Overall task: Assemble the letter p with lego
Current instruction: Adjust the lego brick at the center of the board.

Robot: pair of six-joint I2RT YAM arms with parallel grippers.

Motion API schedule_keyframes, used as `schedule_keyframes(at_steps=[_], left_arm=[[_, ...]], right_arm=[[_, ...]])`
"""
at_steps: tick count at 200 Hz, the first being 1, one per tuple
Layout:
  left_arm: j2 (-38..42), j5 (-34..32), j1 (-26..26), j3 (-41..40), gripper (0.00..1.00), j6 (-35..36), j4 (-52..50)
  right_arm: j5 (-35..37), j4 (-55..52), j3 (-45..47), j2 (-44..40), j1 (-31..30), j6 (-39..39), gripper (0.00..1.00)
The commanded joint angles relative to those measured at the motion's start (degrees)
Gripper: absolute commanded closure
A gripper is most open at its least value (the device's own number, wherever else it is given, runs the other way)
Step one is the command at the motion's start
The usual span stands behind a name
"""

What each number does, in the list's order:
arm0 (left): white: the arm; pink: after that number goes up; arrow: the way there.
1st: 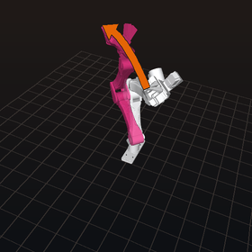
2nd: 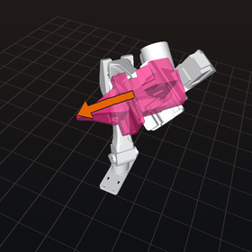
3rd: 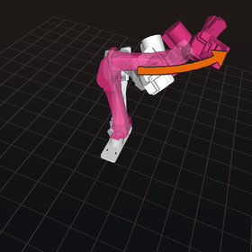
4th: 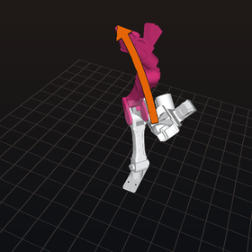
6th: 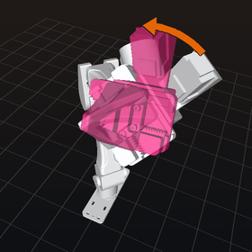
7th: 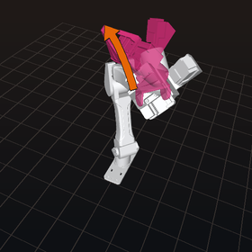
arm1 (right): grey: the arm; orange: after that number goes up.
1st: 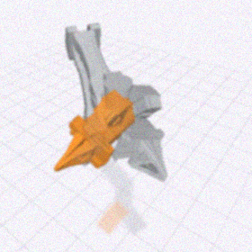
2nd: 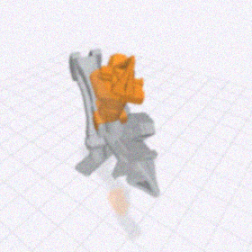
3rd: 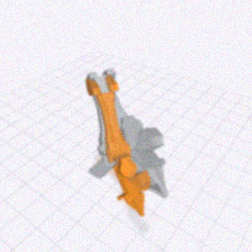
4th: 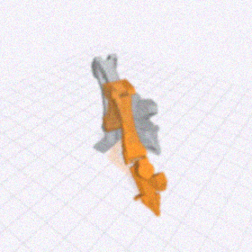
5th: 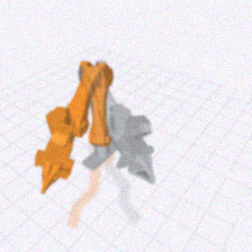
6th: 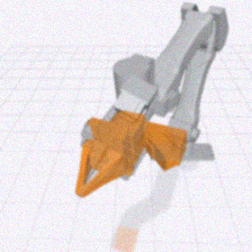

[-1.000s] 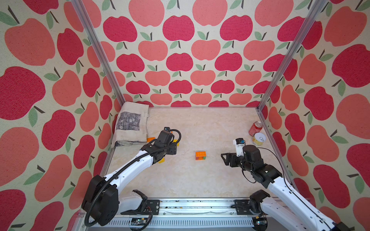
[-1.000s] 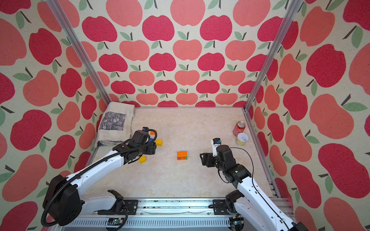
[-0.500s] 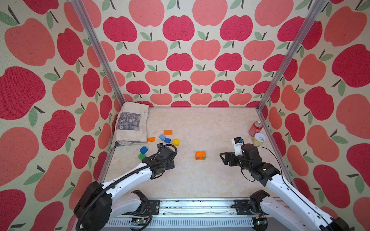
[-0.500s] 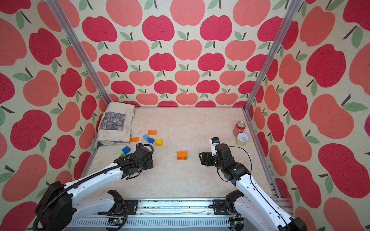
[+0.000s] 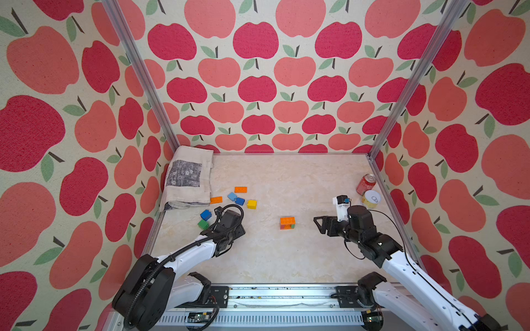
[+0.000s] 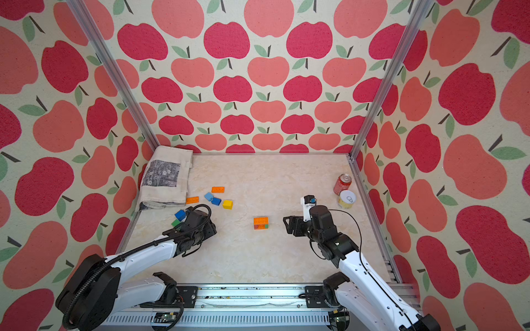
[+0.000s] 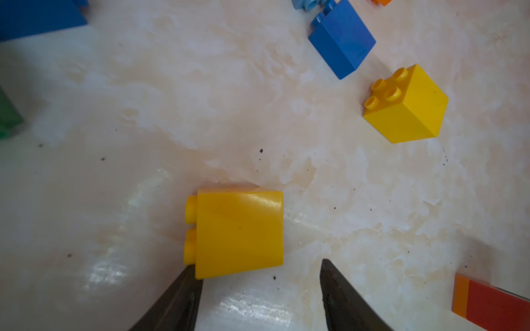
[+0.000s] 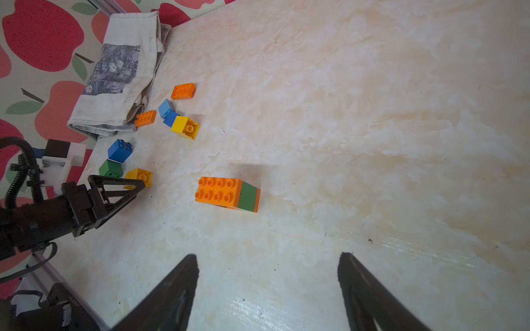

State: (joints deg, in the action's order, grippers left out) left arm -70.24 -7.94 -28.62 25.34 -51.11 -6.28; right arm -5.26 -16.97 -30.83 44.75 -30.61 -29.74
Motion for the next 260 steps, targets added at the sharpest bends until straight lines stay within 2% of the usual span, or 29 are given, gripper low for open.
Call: schedule_keyframes(at_steps=[1, 44, 81, 122, 146, 162, 187, 224, 242, 260], left_arm=[[-3.49, 2.14, 1.52, 1.38, 0.35, 1.1, 3.42], [-9.57, 1.62, 5.16, 4.67, 0.32, 4.79, 3.66], [-14.86, 1.83, 6.72, 7.79, 0.38, 7.51, 2.85], [-15.75, 2.14, 6.96, 8.96, 0.59, 8.81, 1.76], [-13.17, 2.69, 6.81, 7.56, 0.73, 9.8, 4.09], [-10.65, 3.63, 6.32, 6.61, 0.77, 11.56, 6.04], [-6.14, 5.4, 2.83, 6.56, 0.8, 20.1, 9.0], [1.38, 8.43, -7.4, 5.5, 0.82, 38.12, 18.16], [3.15, 13.3, -10.95, 3.12, 0.81, 45.51, 25.41], [3.41, 18.92, -12.06, 1.26, 0.82, 48.85, 30.5]], right_arm=[[-0.97, 1.58, 0.72, 0.0, 0.3, -1.29, 0.2], [-1.23, 2.09, 0.84, 0.78, 0.29, -1.33, 0.2], [-1.19, 1.96, 1.23, 0.66, 0.31, -1.46, 0.2], [-0.79, 1.4, 1.27, 0.07, 0.29, -1.51, 0.2], [-1.01, 1.27, 1.11, -0.11, 0.29, -1.95, 0.2], [-1.49, 1.29, 0.79, -0.1, 0.31, -2.52, 0.2], [-3.67, 1.78, 0.2, 0.33, 0.27, -4.03, 0.2], [-6.82, 3.77, -1.21, 1.99, -1.44, -7.38, 0.2], [-6.32, 4.89, -2.39, 3.41, -4.05, -8.3, 0.2], [-4.75, 5.56, -4.04, 5.42, -7.52, -8.67, 0.2]])
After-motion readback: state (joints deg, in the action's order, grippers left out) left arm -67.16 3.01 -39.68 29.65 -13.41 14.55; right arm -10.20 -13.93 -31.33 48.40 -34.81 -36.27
